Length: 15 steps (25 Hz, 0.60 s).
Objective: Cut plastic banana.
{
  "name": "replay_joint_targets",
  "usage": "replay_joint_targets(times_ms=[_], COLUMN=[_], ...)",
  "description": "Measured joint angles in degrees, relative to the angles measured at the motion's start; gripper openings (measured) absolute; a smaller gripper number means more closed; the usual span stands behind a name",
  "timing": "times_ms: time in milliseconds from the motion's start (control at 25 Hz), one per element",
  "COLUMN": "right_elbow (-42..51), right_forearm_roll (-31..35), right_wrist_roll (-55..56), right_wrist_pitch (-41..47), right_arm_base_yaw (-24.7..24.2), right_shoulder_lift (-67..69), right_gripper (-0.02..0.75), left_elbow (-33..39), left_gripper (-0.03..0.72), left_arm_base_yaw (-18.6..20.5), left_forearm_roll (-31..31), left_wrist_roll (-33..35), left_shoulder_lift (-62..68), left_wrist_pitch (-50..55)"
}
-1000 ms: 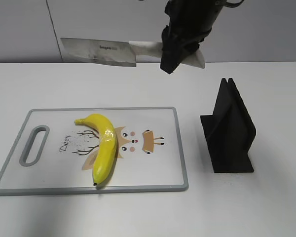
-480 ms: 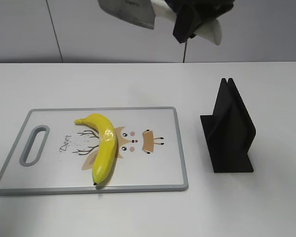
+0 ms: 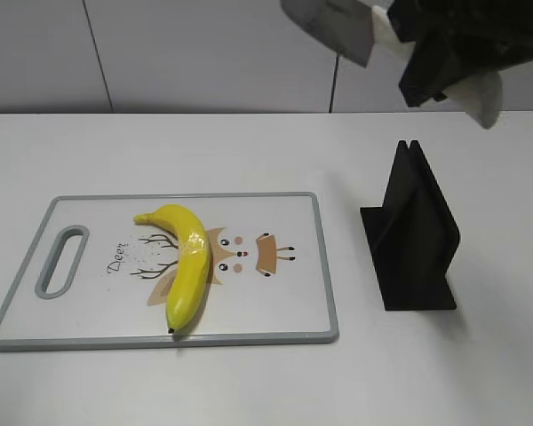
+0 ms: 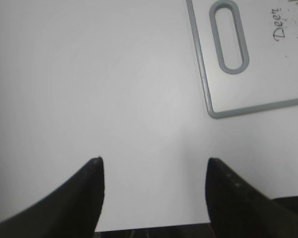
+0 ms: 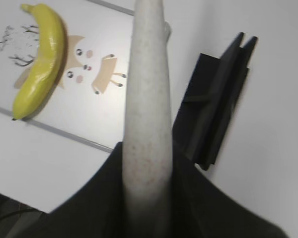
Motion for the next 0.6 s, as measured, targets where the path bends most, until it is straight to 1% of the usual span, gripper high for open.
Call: replay_joint_targets(times_ms=[160,320,440,600], right_elbow=[7.05,12.73,16.17,19.16], right_forearm_roll=[-6.22,-8.33,-10.15,-10.82], right_wrist_roll=[9.27,13.92,17.85,21.17], right_wrist_pitch=[-2.97,-4.11,-5.57,-5.87], right_arm_base_yaw=[0.0,0.0,0.0,0.0], right_shoulder_lift=[-3.72,-4.31,-4.36,-4.36], right_gripper=[0.161,0.161,0.161,0.161], left_elbow=[7.49,12.5,14.57,15.11], left_gripper=[0.589,0.589,0.589,0.583], left_arm_base_yaw=[0.0,0.0,0.0,0.0], left_forearm_roll=[-1.83,-1.95,-1.83,-1.77], left_wrist_roll=[0.0,0.0,0.0,0.0], left_shoulder_lift=[-9.9,-21.16,-30.27,-41.18], left_wrist_pitch=[0.19,0.26,0.32,0.34])
